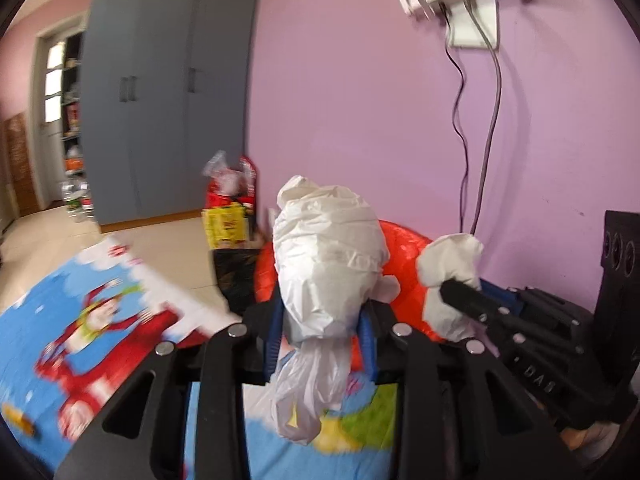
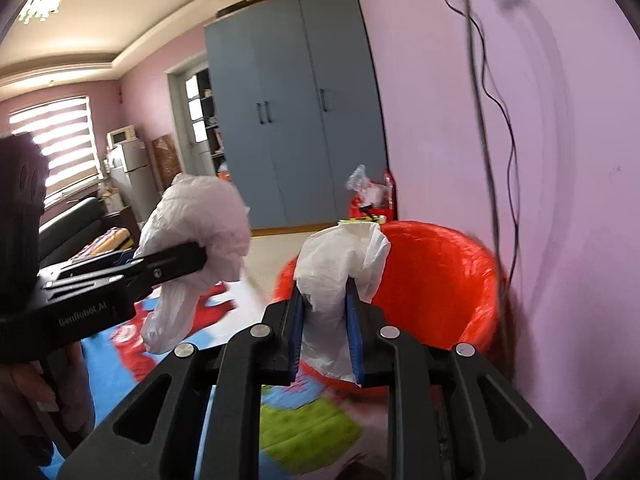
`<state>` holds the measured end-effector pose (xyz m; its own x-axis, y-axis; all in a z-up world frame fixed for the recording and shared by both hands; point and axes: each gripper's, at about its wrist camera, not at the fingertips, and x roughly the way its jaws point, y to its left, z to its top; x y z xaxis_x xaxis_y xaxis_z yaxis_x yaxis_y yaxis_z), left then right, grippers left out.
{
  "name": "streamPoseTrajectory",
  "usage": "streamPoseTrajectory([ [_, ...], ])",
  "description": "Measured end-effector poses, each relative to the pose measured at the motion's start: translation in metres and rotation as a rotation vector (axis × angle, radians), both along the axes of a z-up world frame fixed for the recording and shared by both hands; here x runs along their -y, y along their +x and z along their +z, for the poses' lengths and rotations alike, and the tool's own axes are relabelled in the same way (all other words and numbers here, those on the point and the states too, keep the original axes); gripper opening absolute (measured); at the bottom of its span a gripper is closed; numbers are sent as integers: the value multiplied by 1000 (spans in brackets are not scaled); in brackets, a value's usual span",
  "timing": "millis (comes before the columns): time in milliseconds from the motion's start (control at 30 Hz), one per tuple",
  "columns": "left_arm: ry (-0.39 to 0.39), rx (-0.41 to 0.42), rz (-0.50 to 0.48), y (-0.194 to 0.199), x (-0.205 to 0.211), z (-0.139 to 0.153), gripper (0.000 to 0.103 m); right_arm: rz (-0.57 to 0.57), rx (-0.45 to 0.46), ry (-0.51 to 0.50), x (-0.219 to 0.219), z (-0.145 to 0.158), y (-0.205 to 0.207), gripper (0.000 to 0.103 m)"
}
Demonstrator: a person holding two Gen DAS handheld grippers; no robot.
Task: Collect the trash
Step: 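Carry both white plastic bags over the red bucket with both grippers, then open both grippers to drop the plastic bags into the bucket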
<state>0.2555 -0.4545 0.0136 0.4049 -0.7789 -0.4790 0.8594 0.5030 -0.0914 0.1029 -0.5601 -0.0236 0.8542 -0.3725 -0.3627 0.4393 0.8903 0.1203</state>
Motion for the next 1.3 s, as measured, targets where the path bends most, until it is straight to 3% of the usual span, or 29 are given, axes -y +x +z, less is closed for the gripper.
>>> streamPoseTrajectory([
  [200,31,-34,-53,31,62,-12,33,-57,-29,10,51,-17,20,23],
  [300,49,-41,-48,40,74,-23,44,-79,-38,15,67,-25,28,25],
  [333,57,-40,-53,44,78,-29,57,-88,-45,12,72,-28,30,28],
  [367,58,-39,-59,46,83,-33,63,-96,-52,9,75,-30,32,39],
  [433,58,-29,-53,49,87,-38,68,-111,-58,3,79,-34,31,56],
  [667,70,-4,4,58,77,-43,73,-139,-44,-5,78,-38,16,57],
  [800,87,41,55,50,40,-39,86,-120,-26,3,62,-31,4,57],
  [867,84,68,97,37,10,-33,98,-90,-22,5,44,-24,0,57],
  [1033,136,88,191,-2,-77,-31,99,15,-15,37,-13,-18,-5,67],
  [1300,192,72,439,-55,-239,-46,99,239,-105,58,-127,-28,16,67],
])
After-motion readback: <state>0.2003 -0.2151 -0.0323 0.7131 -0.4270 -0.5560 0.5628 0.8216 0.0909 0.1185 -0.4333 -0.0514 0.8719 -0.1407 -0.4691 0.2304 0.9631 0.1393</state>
